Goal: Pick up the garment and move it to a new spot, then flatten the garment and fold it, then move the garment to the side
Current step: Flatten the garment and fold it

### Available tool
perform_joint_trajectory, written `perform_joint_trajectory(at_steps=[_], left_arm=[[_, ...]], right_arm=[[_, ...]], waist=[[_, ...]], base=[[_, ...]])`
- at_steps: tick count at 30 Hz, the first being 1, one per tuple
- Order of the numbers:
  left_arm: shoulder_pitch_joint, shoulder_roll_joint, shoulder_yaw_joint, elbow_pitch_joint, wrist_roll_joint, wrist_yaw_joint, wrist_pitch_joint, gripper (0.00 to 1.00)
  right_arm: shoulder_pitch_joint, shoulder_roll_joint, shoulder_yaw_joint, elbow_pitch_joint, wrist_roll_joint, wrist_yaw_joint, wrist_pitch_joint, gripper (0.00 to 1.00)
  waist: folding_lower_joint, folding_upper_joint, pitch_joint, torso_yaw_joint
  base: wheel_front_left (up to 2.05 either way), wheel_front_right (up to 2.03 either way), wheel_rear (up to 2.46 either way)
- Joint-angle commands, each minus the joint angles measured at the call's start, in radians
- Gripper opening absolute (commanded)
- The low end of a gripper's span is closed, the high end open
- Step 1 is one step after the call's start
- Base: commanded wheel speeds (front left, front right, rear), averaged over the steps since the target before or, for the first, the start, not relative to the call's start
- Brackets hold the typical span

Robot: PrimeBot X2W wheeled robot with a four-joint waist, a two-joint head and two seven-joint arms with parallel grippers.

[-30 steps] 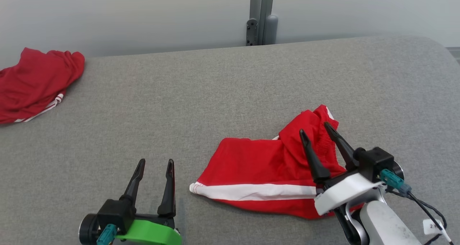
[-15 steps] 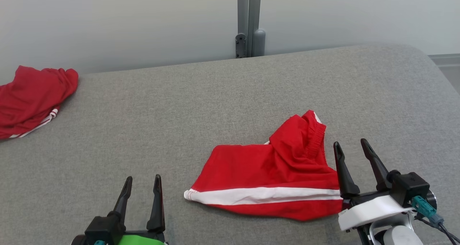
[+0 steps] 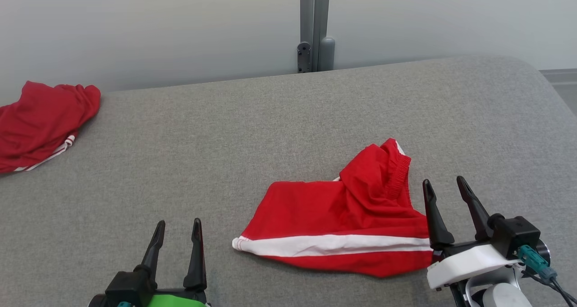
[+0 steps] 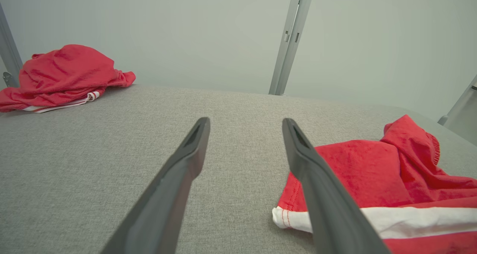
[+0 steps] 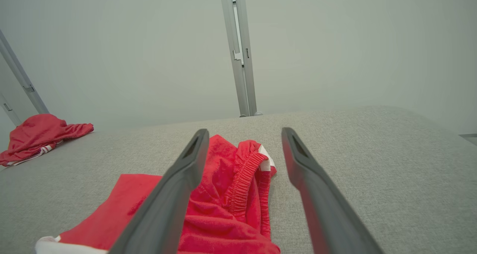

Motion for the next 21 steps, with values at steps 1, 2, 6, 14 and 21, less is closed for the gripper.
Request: perform_joint_trajectory(at_steps=[1,2,6,14,21], left_arm=[[0.004,0.002,0.001,-0.001,0.0,0.002,-0.001,1.0],[0.004,0.002,0.002,-0.002,0.001,0.002,-0.001,1.0],[0.002,0.002,-0.003,-0.004,0.004,0.003,-0.001,1.0],[-0.018,0.002,-0.012,-0.008,0.004,0.002,-0.001,1.0],[-0.035,0.002,-0.012,-0.011,0.003,0.001,-0.001,1.0]], right_arm=[[-0.012,0.0,-0.001,0.009,-0.005,-0.001,-0.003,1.0],[-0.014,0.0,0.001,0.014,-0.008,-0.001,-0.003,1.0],[-0.028,-0.002,0.002,0.05,-0.004,-0.001,0.026,1.0],[-0.005,-0.104,0.019,0.034,0.099,-0.001,0.214,1.0],[0.076,-0.246,0.061,-0.094,0.257,-0.001,0.368,1.0]], waist=[[0.0,0.0,0.001,0.0],[0.0,0.0,0.002,-0.001],[0.0,0.0,0.011,-0.002],[0.0,0.0,0.047,0.009],[0.0,0.0,0.082,0.023]], base=[[0.0,0.0,0.0],[0.0,0.0,0.0],[0.0,0.0,0.0],[0.0,0.0,0.0],[0.0,0.0,0.0]])
